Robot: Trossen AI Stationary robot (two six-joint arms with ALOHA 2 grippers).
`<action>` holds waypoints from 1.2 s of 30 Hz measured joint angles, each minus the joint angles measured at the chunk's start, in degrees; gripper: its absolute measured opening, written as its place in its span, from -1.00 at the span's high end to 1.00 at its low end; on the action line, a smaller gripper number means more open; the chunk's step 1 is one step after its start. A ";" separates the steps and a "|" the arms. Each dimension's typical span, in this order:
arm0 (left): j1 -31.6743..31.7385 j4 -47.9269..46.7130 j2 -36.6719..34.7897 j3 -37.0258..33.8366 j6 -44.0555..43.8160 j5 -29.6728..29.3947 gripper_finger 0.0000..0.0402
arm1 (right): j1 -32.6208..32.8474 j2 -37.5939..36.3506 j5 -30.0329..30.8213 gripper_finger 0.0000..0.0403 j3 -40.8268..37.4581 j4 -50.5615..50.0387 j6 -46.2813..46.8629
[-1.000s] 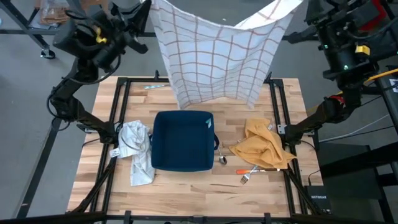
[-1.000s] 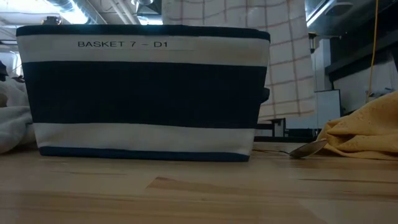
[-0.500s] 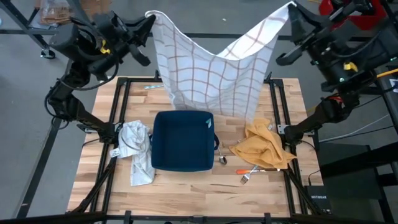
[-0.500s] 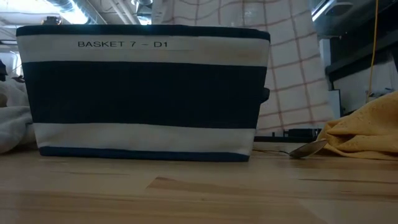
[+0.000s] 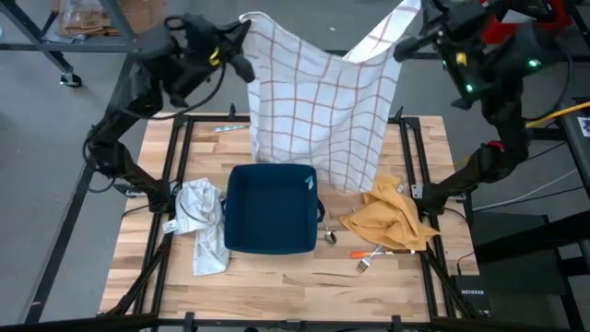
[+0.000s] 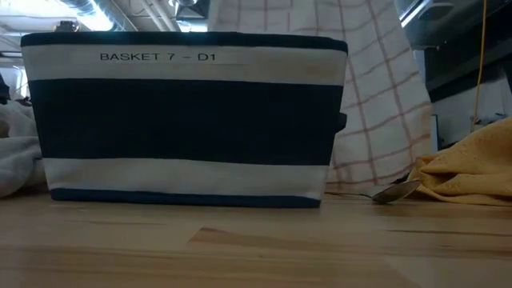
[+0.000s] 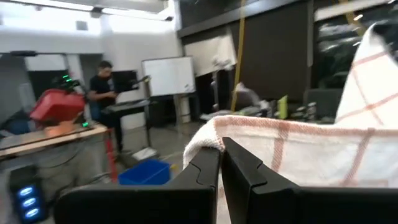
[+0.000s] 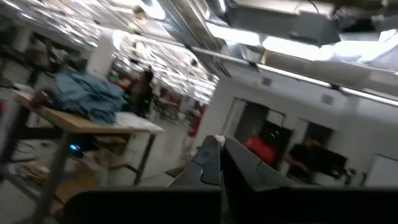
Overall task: Fold towel
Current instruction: Fold the right white patterned towel
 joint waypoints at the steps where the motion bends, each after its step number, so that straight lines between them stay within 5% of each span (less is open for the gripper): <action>1: 1.15 0.04 0.48 0.00 0.00 0.00 1.00 | -2.40 -0.01 -1.25 0.99 0.00 -1.52 1.89; 10: 8.38 -0.59 4.89 0.02 2.29 0.67 1.00 | -25.29 1.81 -19.15 0.99 0.02 -14.68 16.02; 20: 16.74 -0.33 9.56 0.02 2.60 6.51 1.00 | -45.01 10.25 -35.62 0.99 0.02 -17.60 18.24; 26: 21.46 -0.61 11.65 0.02 1.92 12.18 1.00 | -50.69 15.45 -40.64 0.99 0.00 -18.73 18.39; 36: 22.23 -7.99 10.98 0.00 1.97 20.79 1.00 | -51.05 15.92 -41.70 0.99 0.00 -26.46 13.53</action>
